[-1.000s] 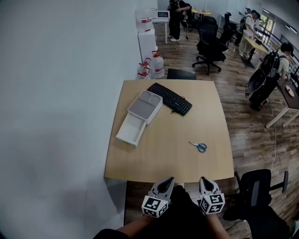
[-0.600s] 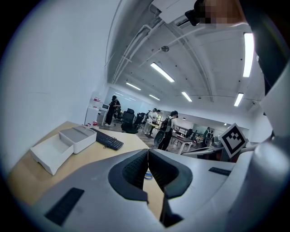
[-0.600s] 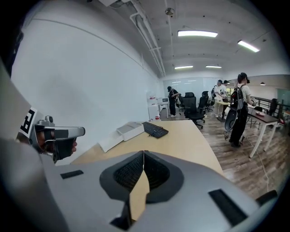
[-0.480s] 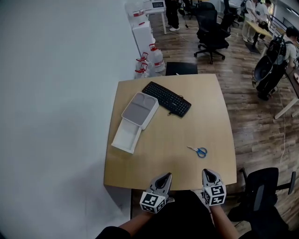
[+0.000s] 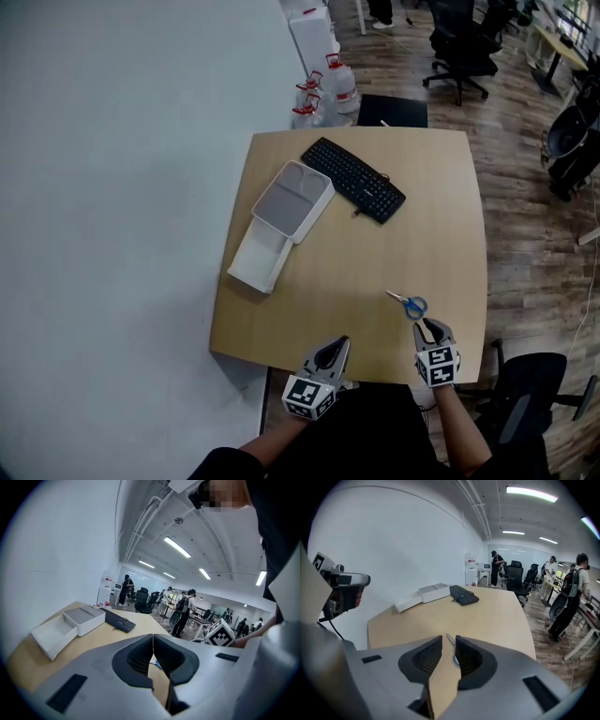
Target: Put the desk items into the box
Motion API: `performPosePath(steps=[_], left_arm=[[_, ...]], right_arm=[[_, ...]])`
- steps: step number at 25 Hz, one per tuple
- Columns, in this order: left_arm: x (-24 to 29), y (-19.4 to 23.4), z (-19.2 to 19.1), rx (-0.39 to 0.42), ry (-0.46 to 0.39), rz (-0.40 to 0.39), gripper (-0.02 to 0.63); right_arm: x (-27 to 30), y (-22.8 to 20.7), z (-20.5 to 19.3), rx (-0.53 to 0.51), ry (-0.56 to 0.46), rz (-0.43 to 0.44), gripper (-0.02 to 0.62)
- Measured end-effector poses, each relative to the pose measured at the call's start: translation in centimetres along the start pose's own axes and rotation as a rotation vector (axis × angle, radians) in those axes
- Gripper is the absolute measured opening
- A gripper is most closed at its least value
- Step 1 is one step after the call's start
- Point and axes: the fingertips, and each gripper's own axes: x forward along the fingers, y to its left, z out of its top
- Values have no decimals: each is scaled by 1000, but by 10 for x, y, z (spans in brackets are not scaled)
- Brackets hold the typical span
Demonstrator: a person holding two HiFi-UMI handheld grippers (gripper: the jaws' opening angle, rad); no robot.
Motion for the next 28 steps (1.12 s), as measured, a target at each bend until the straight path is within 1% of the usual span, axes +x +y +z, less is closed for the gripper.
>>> performPosePath(steps=[3,6,8,11,15,19,22,25,28], left_arm=[[1,13,-5,-9,19,58,15],[0,28,-8,-43,20,110,15],[1,33,-9,-75,16,131,15],[5,39,-3,-142,-8,140,15],[6,42,-1,-131,-11,158,15],[6,48,-4,-127,-3,187,15],[3,52,-5,-136,-2,217,15],[1,54,-7,-135,-2,236,15],[-2,55,-8,-142,-5,245,15]], right_arm=[[22,-10,-9,-28,39,39,152],[46,-19,-25,-70,100,60,153],[60,-22,-37,-86,138,76,162],[79,-26,-52,-100,195,102,180],[99,-35,-68,-144,258,113,191],[119,-40,-78,-237,302,136,196],[126,-40,-83,-284,341,160,196],[132,-40,-90,-303,370,180,196],[133,-39,-91,-310,372,184,194]])
